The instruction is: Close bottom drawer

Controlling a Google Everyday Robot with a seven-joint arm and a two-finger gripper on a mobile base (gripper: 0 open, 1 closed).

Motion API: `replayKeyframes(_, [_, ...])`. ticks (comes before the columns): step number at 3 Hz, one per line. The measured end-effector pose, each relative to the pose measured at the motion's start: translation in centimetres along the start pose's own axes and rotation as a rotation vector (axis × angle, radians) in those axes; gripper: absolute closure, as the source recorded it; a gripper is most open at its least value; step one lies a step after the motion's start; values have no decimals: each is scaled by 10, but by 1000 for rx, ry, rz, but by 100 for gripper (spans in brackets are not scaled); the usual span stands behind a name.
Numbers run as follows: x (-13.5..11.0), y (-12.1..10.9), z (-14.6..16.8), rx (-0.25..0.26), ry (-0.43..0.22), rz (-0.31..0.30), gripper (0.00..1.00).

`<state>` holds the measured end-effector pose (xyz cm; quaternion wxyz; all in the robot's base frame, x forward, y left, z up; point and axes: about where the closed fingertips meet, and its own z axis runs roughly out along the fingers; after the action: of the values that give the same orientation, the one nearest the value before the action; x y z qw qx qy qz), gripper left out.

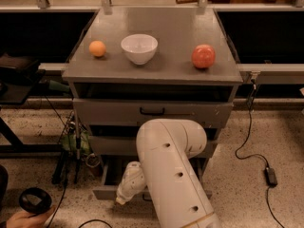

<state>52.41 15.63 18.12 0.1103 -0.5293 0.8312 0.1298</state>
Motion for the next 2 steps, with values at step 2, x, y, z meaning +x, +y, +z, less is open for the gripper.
replayKeyframes(2, [1,-17,2,17,2,22,36])
